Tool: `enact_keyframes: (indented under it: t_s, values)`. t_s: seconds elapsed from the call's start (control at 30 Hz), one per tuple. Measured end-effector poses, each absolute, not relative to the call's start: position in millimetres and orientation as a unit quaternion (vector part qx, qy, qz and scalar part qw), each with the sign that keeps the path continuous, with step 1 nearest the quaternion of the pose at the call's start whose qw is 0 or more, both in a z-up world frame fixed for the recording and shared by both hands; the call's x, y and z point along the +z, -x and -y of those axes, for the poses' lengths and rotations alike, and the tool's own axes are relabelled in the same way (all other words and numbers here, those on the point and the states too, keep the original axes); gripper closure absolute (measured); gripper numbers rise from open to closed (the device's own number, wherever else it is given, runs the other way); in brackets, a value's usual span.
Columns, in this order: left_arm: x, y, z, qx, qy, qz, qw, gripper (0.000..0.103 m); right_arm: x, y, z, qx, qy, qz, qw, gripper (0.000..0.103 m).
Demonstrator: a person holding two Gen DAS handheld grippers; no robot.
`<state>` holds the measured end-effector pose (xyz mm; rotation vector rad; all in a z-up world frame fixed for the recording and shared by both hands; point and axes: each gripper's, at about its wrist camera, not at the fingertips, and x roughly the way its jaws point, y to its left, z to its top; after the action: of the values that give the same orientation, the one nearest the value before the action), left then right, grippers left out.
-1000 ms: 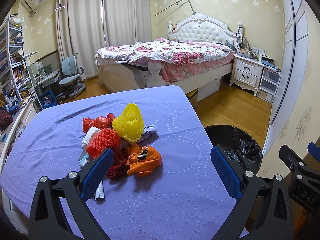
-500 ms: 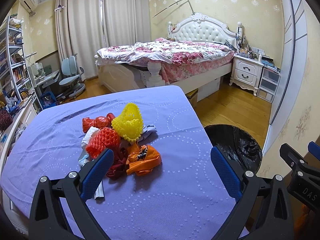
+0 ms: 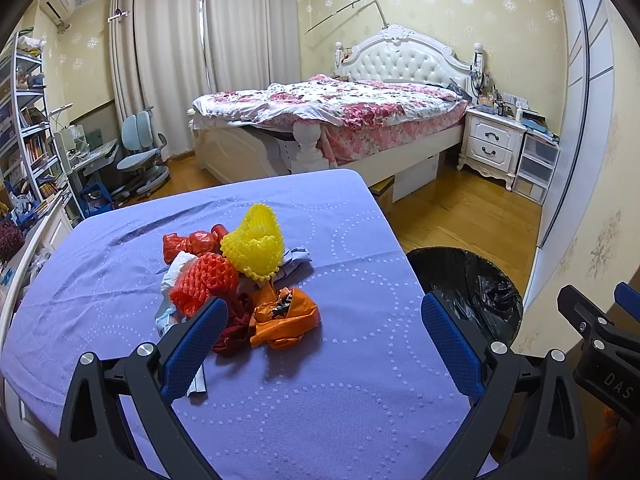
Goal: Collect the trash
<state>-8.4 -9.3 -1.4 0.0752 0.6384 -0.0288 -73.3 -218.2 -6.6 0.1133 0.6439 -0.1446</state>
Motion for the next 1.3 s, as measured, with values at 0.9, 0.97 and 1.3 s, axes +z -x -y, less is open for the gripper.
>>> enact_keyframes:
  t_s: [0.9,0.97,1.3]
  values:
    - [-6.6,11.1,15.7,-0.015,-0.037,-0.318,0.947,0.006,-6.0,73.0,219.6,-0.070,-0.057,-0.317,0.944,0.004]
    - [-6.5,11.0,15.8,-0.015,-0.037,-0.318,0.947,0.006,-5.8,72.9,219.7,-0.070,-0.057,-0.317,0.944,0.004]
    - [-8.5,12.5,17.8,-0.016,-0.038,-0.319,0.947,0.006,-5.3,72.5,220.2,-0.070,-0.058,-0.318,0.944,0.004]
